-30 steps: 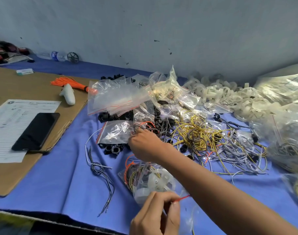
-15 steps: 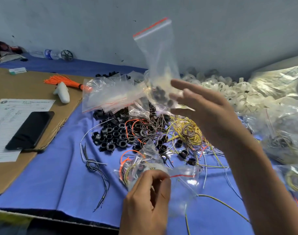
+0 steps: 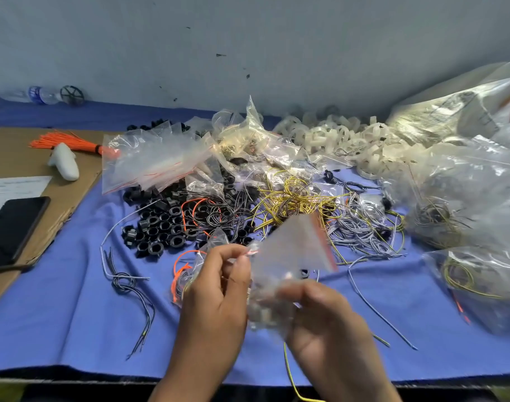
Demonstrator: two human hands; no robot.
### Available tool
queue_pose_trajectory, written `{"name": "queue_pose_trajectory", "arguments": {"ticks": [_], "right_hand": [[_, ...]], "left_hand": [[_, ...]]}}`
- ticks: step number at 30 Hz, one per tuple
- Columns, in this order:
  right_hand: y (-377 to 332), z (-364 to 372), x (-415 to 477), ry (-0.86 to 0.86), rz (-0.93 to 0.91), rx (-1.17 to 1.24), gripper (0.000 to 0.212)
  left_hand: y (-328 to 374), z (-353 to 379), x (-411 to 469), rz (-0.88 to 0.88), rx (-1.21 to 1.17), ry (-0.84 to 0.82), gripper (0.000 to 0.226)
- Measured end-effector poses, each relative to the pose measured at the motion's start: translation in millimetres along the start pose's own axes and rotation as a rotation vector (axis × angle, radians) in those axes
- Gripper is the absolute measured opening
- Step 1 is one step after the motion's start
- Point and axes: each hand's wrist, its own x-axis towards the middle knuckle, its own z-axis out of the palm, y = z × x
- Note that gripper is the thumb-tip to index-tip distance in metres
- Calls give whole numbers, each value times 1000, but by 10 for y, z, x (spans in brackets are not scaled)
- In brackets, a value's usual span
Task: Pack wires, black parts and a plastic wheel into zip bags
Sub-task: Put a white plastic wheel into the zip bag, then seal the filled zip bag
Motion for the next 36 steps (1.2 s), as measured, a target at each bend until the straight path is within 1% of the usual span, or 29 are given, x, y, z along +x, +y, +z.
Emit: {"name": "queue_pose_trajectory", "arguments": {"ticks": [1, 2, 4, 5, 6, 8, 12, 16, 19, 21, 23, 25, 27, 29, 30, 32, 34, 36], "right_hand": [[79, 13, 51, -12, 14, -31, 60], [133, 20, 104, -39, 21, -103, 53], [186, 33, 197, -116, -33, -342, 33], [199, 33, 225, -161, -65, -467, 26], [195, 36, 233, -182, -87, -565, 25], [179, 59, 241, -171, -113, -680, 25], [160, 89, 272, -187, -120, -752, 23], [116, 120, 293, -285, -163, -1025, 33], [50, 144, 342, -344, -266, -1285, 35], [30, 168, 385, -392, -400, -1463, 28], [47, 162, 397, -427, -568, -1741, 22], [93, 174, 378, -416, -572, -2005, 17], [111, 178, 358, -407, -592, -2132, 25], [72, 207, 341, -444, -613, -2157, 30], [39, 229, 338, -478, -579, -2092, 28], [-33, 234, 336, -505, -439, -1856, 24], [-68, 217, 329, -447, -384, -1621, 25], [-68, 213, 327, -414, -301, -1359, 35]], "left_hand": [[10, -12, -19, 21, 30, -10, 15], [17, -30, -37, 35, 70, -14, 15], [30, -75, -69, 63, 168, -10, 15], [40, -91, -79, 80, 206, -10, 15], [50, -98, -89, 96, 231, -13, 16], [75, -99, -107, 128, 258, -20, 16], [120, -96, -119, 190, 272, -40, 17], [129, -91, -123, 240, 287, -54, 16], [132, -90, -136, 282, 279, -86, 19], [130, -94, -145, 310, 274, -112, 19], [130, -98, -155, 340, 288, -139, 19], [127, -101, -161, 344, 305, -161, 20], [126, -103, -164, 343, 310, -167, 19], [132, -107, -158, 349, 297, -162, 19], [138, -110, -153, 349, 291, -154, 19], [148, -120, -137, 338, 281, -129, 19], [159, -132, -123, 325, 273, -113, 20], [181, -141, -112, 325, 273, -110, 20]]}}
